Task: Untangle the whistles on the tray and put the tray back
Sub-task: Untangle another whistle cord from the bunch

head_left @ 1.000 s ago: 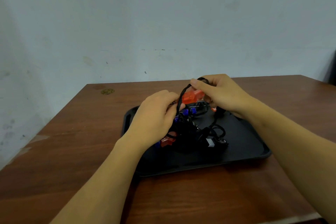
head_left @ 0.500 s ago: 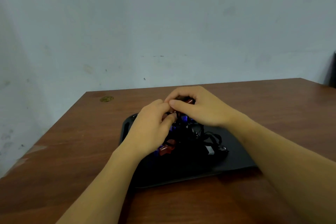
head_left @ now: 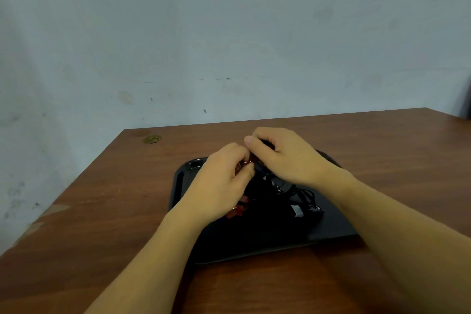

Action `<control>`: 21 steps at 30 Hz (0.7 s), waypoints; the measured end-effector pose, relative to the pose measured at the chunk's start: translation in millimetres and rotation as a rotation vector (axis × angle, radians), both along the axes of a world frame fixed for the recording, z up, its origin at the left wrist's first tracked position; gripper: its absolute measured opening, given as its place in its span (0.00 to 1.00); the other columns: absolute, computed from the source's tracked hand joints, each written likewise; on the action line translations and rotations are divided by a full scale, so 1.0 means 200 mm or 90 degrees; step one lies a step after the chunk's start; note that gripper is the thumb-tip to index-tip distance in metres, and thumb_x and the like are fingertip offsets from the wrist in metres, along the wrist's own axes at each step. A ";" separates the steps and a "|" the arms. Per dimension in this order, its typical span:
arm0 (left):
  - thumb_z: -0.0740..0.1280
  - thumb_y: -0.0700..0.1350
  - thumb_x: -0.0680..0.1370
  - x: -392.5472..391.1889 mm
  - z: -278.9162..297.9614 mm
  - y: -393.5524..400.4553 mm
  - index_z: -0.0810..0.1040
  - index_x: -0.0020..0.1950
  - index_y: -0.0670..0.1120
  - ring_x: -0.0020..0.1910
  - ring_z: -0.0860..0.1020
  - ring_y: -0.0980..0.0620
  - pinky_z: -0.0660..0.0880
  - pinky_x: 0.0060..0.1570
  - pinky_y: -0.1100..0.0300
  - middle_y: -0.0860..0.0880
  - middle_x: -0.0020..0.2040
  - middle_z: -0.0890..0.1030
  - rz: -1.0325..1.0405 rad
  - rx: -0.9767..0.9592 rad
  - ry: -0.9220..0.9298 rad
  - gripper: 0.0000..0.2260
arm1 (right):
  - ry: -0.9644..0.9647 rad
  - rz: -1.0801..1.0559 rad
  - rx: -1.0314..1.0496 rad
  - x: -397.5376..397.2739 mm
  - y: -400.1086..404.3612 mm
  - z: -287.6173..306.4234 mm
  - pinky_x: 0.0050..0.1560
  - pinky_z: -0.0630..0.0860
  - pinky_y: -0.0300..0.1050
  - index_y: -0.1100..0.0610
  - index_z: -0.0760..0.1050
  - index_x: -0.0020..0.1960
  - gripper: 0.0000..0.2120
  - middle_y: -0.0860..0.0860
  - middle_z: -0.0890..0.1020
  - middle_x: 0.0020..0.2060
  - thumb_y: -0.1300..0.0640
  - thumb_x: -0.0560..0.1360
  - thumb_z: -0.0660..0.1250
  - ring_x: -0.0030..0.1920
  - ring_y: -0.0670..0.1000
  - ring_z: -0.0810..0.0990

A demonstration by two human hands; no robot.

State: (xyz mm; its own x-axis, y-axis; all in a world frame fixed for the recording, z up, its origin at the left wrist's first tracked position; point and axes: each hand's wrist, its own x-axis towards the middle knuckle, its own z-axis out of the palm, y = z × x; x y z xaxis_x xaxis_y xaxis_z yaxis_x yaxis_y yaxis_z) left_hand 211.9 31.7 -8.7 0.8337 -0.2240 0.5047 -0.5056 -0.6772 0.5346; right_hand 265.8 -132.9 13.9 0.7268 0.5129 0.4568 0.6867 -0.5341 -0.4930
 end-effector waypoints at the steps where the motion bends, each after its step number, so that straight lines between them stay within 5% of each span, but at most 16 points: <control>1: 0.64 0.40 0.80 0.00 0.00 0.00 0.66 0.38 0.56 0.37 0.69 0.59 0.63 0.36 0.67 0.55 0.37 0.70 0.001 -0.002 -0.012 0.15 | 0.000 0.008 0.002 0.00 0.00 0.00 0.38 0.71 0.51 0.50 0.70 0.37 0.18 0.46 0.74 0.31 0.47 0.84 0.58 0.32 0.46 0.70; 7: 0.64 0.44 0.82 0.01 0.00 0.02 0.71 0.39 0.48 0.36 0.69 0.55 0.65 0.37 0.67 0.53 0.36 0.71 0.000 -0.057 -0.072 0.11 | 0.060 -0.023 0.074 0.00 -0.01 0.12 0.43 0.76 0.51 0.51 0.80 0.40 0.21 0.55 0.83 0.35 0.44 0.84 0.57 0.34 0.53 0.78; 9: 0.64 0.46 0.82 0.00 0.00 0.01 0.72 0.40 0.46 0.34 0.69 0.56 0.65 0.36 0.66 0.54 0.35 0.72 -0.019 -0.088 -0.055 0.11 | 0.122 -0.036 0.109 0.01 -0.02 0.17 0.41 0.74 0.47 0.54 0.82 0.41 0.22 0.53 0.81 0.30 0.43 0.84 0.58 0.30 0.48 0.76; 14: 0.64 0.50 0.80 0.00 0.02 0.01 0.77 0.41 0.47 0.31 0.74 0.52 0.73 0.37 0.57 0.49 0.34 0.76 -0.123 -0.264 0.025 0.11 | 0.502 0.079 0.302 0.04 -0.02 0.16 0.23 0.55 0.36 0.58 0.77 0.46 0.18 0.47 0.75 0.29 0.44 0.82 0.61 0.26 0.43 0.63; 21: 0.64 0.48 0.82 0.01 0.02 0.00 0.80 0.39 0.50 0.31 0.72 0.49 0.71 0.33 0.60 0.50 0.33 0.77 -0.152 -0.425 0.074 0.13 | 0.452 0.057 0.182 0.01 0.00 0.03 0.24 0.57 0.37 0.49 0.78 0.35 0.20 0.49 0.73 0.28 0.51 0.84 0.60 0.24 0.44 0.61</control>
State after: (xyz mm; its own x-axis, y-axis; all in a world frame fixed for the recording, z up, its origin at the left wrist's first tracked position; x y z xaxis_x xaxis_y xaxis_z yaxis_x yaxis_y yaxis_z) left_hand 213.3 31.7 -5.3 0.8571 -0.0816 0.5087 -0.5139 -0.0648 0.8554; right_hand 267.7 -133.4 19.6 0.8567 0.5154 0.0192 0.1882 -0.2777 -0.9420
